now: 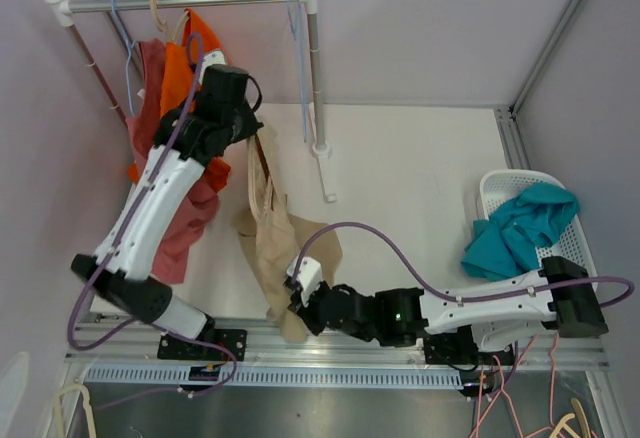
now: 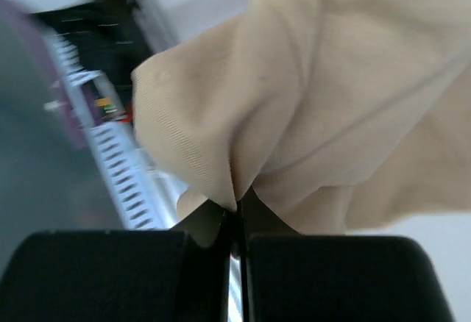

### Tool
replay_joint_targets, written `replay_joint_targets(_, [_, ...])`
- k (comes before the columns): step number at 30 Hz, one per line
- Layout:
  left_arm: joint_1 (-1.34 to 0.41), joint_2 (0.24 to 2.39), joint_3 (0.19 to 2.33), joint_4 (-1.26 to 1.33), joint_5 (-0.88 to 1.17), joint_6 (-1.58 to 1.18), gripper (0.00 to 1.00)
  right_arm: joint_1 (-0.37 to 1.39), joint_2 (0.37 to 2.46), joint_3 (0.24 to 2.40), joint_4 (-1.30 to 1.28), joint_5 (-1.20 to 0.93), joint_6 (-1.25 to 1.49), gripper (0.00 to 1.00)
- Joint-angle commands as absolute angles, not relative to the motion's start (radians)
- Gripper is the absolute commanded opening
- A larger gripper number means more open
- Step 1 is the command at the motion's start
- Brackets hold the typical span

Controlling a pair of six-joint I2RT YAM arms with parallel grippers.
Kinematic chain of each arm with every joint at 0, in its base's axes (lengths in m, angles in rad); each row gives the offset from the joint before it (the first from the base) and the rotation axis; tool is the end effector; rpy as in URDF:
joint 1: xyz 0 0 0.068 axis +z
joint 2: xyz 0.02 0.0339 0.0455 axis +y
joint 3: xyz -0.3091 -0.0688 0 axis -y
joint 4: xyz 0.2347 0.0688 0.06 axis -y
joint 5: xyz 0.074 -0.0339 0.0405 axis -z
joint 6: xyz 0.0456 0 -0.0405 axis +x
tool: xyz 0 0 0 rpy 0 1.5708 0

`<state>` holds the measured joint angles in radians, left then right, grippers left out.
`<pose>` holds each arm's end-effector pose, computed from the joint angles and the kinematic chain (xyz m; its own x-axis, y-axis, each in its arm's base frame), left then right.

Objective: Remove the t-shirt from the hanger

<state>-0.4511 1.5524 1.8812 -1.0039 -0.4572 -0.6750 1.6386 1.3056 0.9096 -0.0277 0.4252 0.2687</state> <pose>0.2849 -0.1156 0.4833 -0.4898 -0.3858 -0.7819 -0.2882 0.9180 -0.2724 -0.0005 0.2846 0.3291 -0.2212 -0.3123 -0.9239 -0.9082 0.4111 0.0785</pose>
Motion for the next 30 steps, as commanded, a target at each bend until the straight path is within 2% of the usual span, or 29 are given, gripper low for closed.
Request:
replay_joint_targets(1, [-0.445,1.294,1.773,-0.898,-0.24,-0.594,0.01,1.537,1.246,0.885,-0.021,0.491,0.42,0.0])
replay_joint_targets(3, [-0.445,1.16,1.673,-0.839,-0.139,-0.574,0.01,1.416,1.198,0.885,-0.127,0.515,0.487,0.0])
replay_joint_targets(4, [-0.445,1.088,1.505,-0.743,0.017,-0.518,0.01,1.367,1.184,0.887,-0.164,0.514,0.552,0.0])
replay_joint_targets(5, [-0.446,0.955,1.458,-0.708,0.097,-0.502,0.01,1.324,1.154,0.882,-0.245,0.512,0.58,0.0])
replay_joint_targets(8, [-0.446,0.81,1.385,-0.783,0.305,-0.433,0.01,1.175,1.099,0.891,-0.415,0.59,0.682,0.0])
replay_joint_targets(11, [-0.446,0.711,1.372,-0.92,0.367,-0.376,0.01,1.025,0.97,0.911,-0.45,0.578,0.638,0.0])
replay_joint_targets(14, [-0.446,0.631,1.329,-0.963,0.301,-0.379,0.01,0.863,0.925,0.984,-0.443,0.509,0.533,0.0])
replay_joint_targets(16, [-0.446,0.58,1.307,-0.973,0.241,-0.383,0.01,0.758,0.926,1.124,-0.44,0.486,0.467,0.0])
replay_joint_targets(21, [-0.436,0.693,1.258,-0.979,0.151,-0.347,0.01,0.618,1.021,1.509,-0.365,0.434,0.205,0.0])
replay_joint_targets(25, [-0.348,0.82,1.262,-0.882,0.199,-0.347,0.01,0.534,1.219,1.99,-0.443,0.4,0.105,0.0])
replay_joint_targets(30, [-0.236,0.997,1.412,-0.864,0.198,-0.357,0.01,0.476,1.376,2.321,-0.488,0.478,0.005,0.0])
